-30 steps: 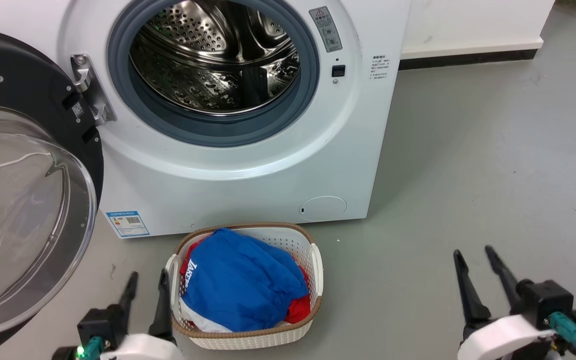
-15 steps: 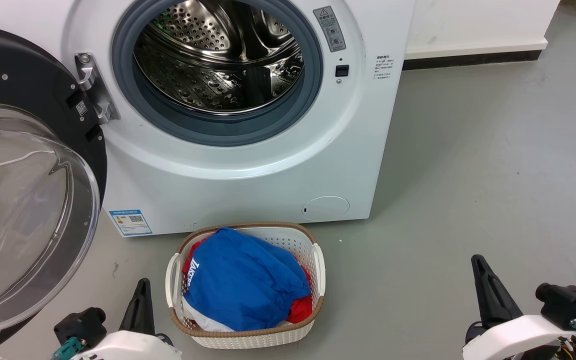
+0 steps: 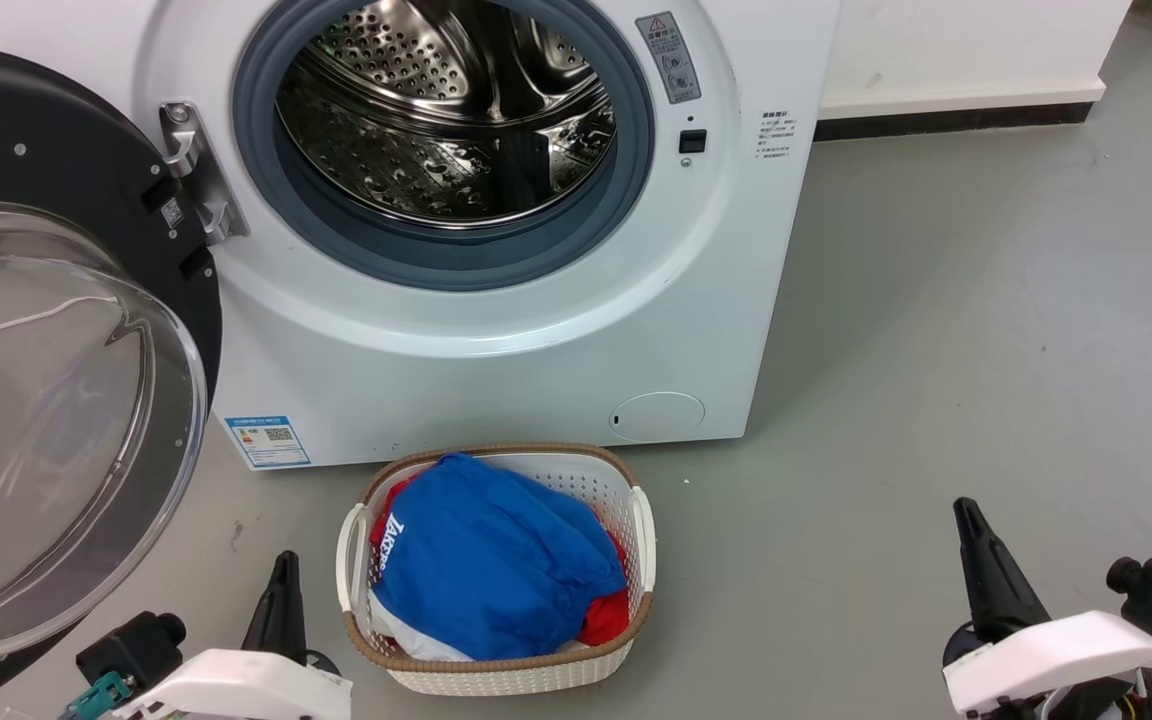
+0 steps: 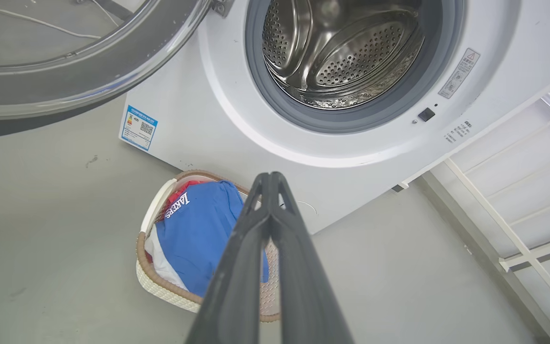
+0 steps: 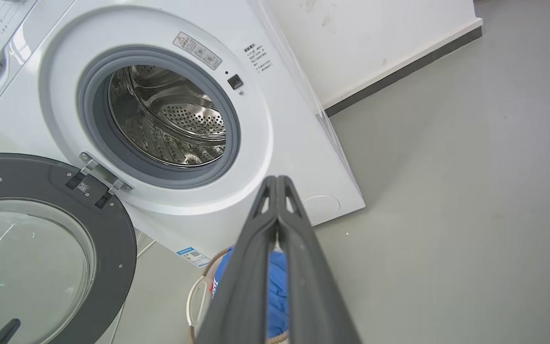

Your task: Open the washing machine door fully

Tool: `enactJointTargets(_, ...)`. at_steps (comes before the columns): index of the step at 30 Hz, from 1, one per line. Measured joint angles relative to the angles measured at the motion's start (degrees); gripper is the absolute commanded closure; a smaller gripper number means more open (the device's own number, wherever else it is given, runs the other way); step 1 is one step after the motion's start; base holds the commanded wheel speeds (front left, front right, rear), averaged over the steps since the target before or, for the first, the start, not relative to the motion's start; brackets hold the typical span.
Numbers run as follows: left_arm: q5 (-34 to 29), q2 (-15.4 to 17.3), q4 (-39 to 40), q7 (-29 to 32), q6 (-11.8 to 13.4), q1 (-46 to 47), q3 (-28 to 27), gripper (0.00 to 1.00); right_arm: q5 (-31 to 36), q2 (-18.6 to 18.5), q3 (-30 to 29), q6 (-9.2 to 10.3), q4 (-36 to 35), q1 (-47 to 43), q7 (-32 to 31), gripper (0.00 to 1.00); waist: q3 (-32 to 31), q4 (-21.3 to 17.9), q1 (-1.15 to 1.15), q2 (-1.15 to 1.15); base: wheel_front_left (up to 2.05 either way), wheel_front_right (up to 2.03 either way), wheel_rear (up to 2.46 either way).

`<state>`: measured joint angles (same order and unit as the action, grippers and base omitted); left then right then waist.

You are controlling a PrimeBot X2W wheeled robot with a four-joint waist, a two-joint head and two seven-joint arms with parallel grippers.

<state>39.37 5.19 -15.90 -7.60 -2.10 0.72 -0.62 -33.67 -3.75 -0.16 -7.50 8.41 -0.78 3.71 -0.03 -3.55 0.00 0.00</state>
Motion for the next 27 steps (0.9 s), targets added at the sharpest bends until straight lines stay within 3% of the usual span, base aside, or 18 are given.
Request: enactJointTargets(27,19.45,-0.68,0.73,5.22,-1.90,1.88,-2.11,1.00,-22.34,-0.49,-1.14,0.01,1.98,2.26,-2.78,1.00,0.06,0.97,0.00,0.00,0.00,0.00,0.00)
